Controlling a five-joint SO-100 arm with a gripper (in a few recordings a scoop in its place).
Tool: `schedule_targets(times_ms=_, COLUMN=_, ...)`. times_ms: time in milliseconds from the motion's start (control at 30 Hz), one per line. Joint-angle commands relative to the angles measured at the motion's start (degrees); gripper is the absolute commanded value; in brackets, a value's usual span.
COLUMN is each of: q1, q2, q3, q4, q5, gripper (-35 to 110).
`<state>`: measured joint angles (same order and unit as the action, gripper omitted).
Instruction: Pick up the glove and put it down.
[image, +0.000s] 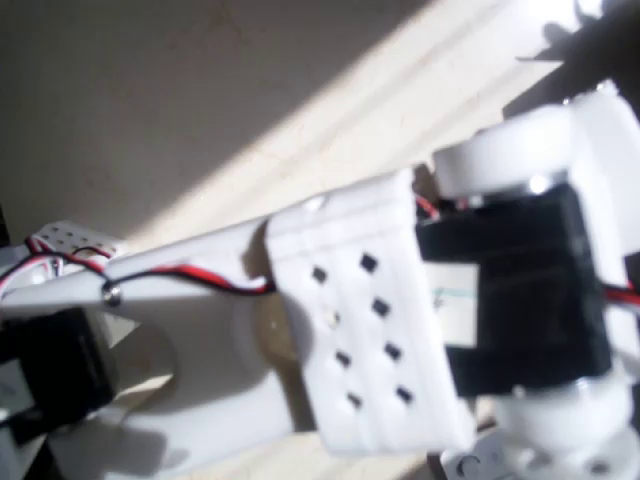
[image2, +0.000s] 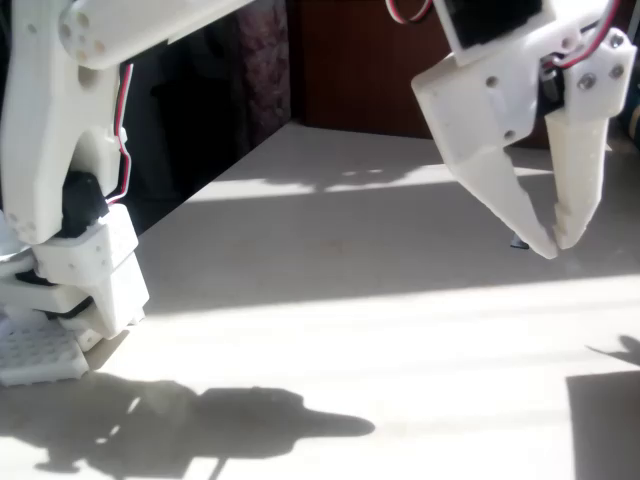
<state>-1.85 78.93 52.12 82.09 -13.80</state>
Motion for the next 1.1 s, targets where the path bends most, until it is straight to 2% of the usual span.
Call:
schedule_targets(times_ms=0, q1=1.5, q2=15.0, q3=13.4, q4=-7.8, q5=-0.4, gripper=0)
schedule_targets(times_ms=200, q1=1.7, q2=32.8, q3=35.6, q4=-14.1, q5=-0.4, gripper=0)
schedule_targets(times_ms=667, q1=1.7, q2=63.4, q3=73.5, q4=-14.9, q5=-0.4, gripper=0)
schedule_targets(times_ms=1067, q1=1.5, q2=83.1, q3=94.2, q4=-14.8, q5=-0.4, gripper=0)
